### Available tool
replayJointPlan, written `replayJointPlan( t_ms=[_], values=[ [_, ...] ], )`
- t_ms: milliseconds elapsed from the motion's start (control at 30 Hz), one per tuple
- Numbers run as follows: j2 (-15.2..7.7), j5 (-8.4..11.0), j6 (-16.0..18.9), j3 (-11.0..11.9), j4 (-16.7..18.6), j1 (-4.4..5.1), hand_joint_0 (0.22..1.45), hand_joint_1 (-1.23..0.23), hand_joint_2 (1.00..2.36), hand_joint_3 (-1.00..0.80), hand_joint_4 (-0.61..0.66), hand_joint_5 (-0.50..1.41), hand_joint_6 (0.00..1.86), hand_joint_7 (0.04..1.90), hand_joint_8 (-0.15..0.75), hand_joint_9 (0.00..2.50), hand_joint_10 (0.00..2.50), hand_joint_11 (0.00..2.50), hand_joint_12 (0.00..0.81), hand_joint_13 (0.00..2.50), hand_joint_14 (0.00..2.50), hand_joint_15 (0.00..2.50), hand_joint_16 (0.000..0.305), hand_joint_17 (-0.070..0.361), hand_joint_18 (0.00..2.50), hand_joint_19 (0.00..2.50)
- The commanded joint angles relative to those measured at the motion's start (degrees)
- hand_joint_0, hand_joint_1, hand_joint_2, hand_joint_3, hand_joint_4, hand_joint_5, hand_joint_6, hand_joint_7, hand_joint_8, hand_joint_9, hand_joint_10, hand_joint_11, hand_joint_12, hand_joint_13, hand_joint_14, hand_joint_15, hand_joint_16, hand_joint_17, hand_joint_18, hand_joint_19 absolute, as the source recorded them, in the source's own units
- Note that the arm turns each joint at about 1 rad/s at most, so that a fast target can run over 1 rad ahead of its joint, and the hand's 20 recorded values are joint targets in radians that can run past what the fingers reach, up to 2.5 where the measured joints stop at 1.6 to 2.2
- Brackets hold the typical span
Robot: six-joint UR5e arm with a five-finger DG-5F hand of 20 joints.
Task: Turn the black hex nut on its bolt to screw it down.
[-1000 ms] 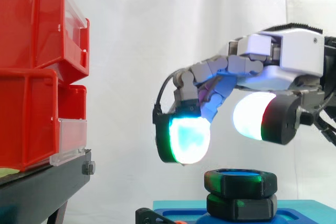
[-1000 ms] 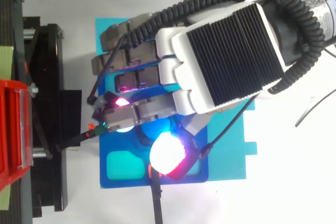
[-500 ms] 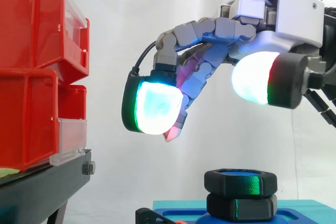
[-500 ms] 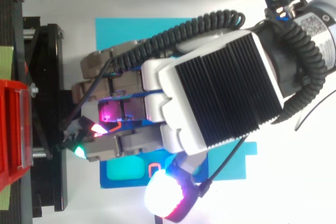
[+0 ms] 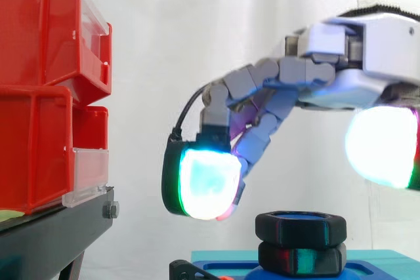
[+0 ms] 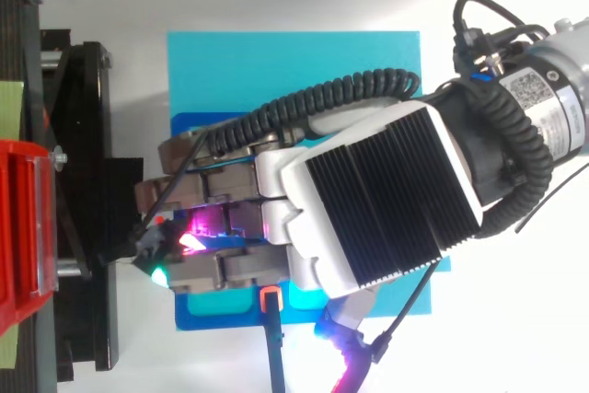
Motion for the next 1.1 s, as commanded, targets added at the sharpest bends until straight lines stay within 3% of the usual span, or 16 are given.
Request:
replayJointPlan(
  t_ms=[0,600,1067],
  values=[
    [0.00,0.03,0.08,-0.75,1.11,0.00,0.33,-0.29,1.00,-0.50,0.30,-0.05,0.50,0.98,0.350,0.94,0.01,0.27,0.434,0.57,0.01,0.15,0.067,0.150,0.49,0.52],
    [0.00,0.03,-0.01,-0.84,-0.82,-1.14,0.26,-0.56,1.00,-0.50,0.30,-0.09,0.50,0.92,0.357,0.86,0.01,0.29,0.448,0.57,0.01,0.15,0.071,0.160,0.53,0.50],
    [0.00,-0.15,-0.01,-0.84,-1.79,-1.49,0.35,-0.66,1.00,-0.50,0.28,-0.09,0.50,0.95,0.327,0.82,0.01,0.30,0.405,0.57,0.01,0.15,0.062,0.139,0.50,0.51]
  ],
)
